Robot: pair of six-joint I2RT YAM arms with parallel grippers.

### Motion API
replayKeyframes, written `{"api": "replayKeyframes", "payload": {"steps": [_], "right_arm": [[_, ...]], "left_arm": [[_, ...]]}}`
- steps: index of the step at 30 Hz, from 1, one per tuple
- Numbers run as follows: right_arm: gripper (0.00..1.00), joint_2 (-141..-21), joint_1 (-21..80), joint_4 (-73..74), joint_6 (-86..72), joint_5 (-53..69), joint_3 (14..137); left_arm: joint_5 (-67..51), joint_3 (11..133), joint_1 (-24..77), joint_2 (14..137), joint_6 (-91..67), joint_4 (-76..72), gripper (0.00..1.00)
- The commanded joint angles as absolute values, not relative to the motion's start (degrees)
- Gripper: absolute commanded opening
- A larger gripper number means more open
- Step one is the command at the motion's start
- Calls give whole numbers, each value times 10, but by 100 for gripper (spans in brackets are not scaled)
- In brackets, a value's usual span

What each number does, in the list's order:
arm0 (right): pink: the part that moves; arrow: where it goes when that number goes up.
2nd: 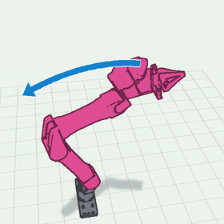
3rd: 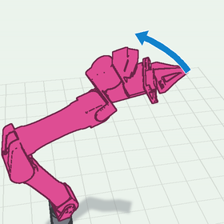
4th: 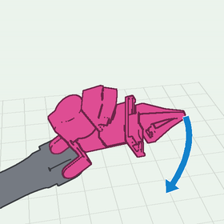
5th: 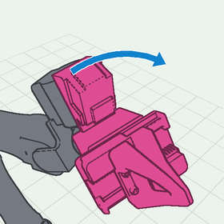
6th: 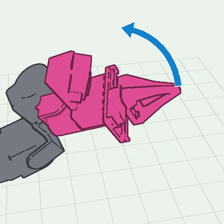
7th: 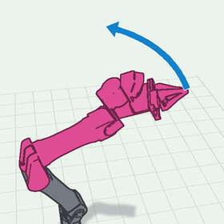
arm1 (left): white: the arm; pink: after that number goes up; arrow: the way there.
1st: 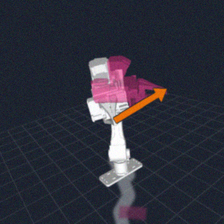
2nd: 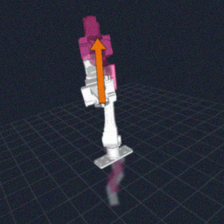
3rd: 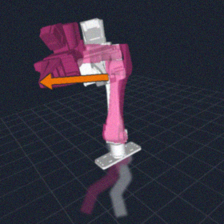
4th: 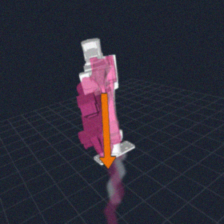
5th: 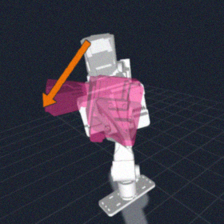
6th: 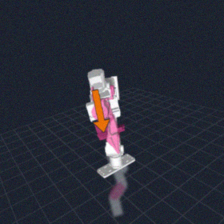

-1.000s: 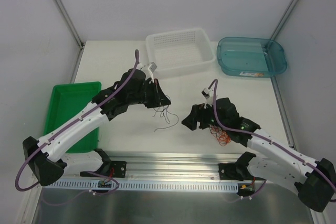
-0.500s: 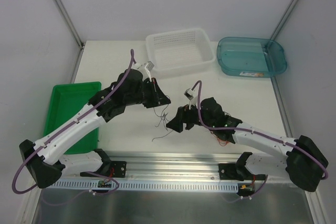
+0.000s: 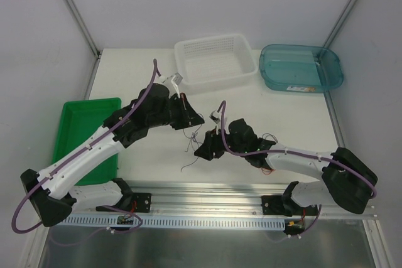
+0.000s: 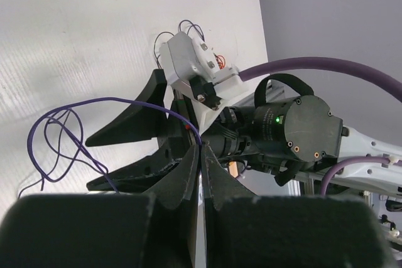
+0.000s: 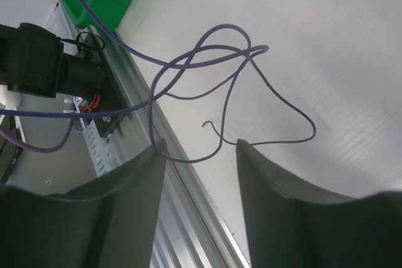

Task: Untangle the cables
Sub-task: Untie the cable.

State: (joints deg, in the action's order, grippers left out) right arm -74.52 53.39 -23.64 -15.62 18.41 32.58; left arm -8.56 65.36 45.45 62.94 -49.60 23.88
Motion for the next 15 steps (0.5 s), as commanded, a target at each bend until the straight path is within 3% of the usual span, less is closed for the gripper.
{"api": "replayKeyframes", "payload": {"steps": [1, 4, 11, 15], "right_arm": [[49, -752, 537, -294, -150, 177, 352], [41, -752, 537, -291, -149, 170, 355], [1, -714, 536, -232, -121, 110, 348], [1, -652, 514, -138, -101, 53, 331]], "left_arm": [[-77, 666, 460, 607, -504, 229, 0], [-74, 663, 460, 603, -501, 229, 0], [-57, 644, 459, 584, -481, 232, 0], [-13, 634, 440, 556, -458, 262, 0]]}}
